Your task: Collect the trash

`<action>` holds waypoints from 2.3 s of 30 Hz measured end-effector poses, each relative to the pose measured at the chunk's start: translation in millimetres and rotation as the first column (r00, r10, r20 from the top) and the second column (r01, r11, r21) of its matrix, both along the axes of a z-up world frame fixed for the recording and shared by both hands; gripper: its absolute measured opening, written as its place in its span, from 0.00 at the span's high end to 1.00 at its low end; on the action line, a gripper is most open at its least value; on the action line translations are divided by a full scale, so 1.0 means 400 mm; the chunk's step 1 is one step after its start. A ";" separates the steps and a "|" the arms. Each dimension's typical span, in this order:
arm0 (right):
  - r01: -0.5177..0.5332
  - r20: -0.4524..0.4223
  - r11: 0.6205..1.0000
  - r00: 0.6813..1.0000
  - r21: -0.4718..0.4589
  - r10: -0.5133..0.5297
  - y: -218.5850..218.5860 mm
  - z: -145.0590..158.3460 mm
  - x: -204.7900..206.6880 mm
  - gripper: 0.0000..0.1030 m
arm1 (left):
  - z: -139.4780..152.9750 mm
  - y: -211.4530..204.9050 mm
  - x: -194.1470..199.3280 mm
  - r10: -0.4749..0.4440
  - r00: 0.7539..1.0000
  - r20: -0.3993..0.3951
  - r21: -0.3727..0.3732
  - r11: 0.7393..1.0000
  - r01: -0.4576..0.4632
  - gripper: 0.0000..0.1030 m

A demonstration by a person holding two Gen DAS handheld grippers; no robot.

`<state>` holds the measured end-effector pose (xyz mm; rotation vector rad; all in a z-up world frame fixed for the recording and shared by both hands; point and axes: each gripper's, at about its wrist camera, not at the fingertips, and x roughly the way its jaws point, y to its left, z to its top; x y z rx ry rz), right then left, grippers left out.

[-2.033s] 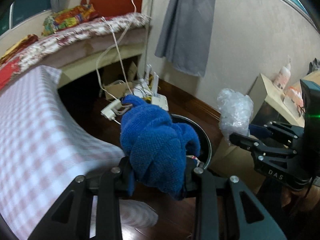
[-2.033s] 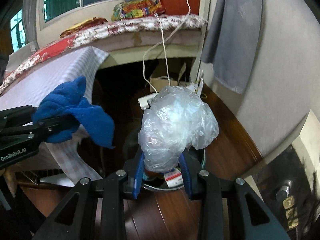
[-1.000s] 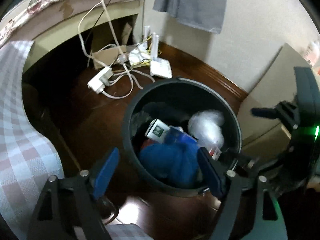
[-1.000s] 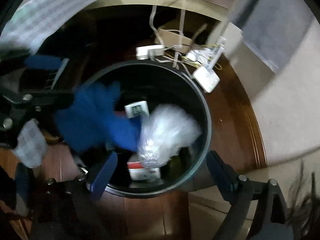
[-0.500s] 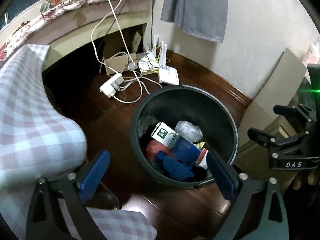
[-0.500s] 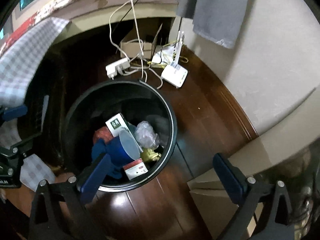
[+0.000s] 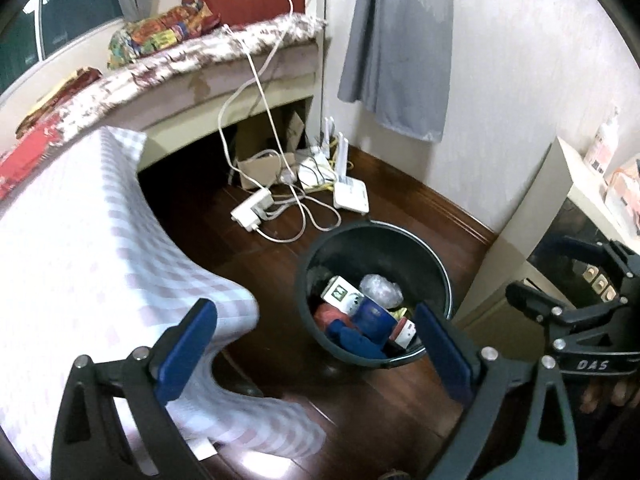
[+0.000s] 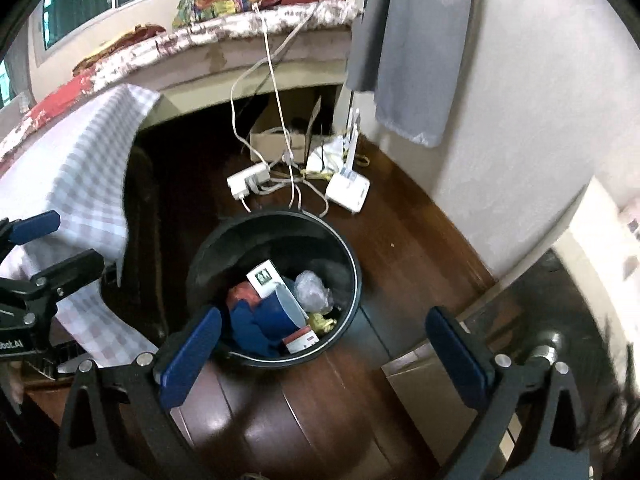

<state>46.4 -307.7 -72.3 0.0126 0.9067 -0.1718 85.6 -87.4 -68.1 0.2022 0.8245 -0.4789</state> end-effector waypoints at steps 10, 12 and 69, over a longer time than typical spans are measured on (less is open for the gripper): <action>-0.023 0.057 1.000 0.998 -0.020 0.024 0.091 0.103 -0.032 0.00 | 0.073 0.071 -0.027 0.041 0.998 0.054 -0.039 0.998 -0.039 0.03; -0.026 0.065 0.999 0.998 -0.029 0.027 0.102 0.117 -0.045 0.00 | 0.087 0.083 -0.038 0.046 0.997 0.063 -0.043 0.998 -0.043 0.03; -0.082 0.204 0.994 0.974 -0.072 0.095 0.183 0.289 -0.226 0.00 | 0.254 0.195 -0.229 0.194 0.961 0.199 -0.157 0.974 -0.164 0.01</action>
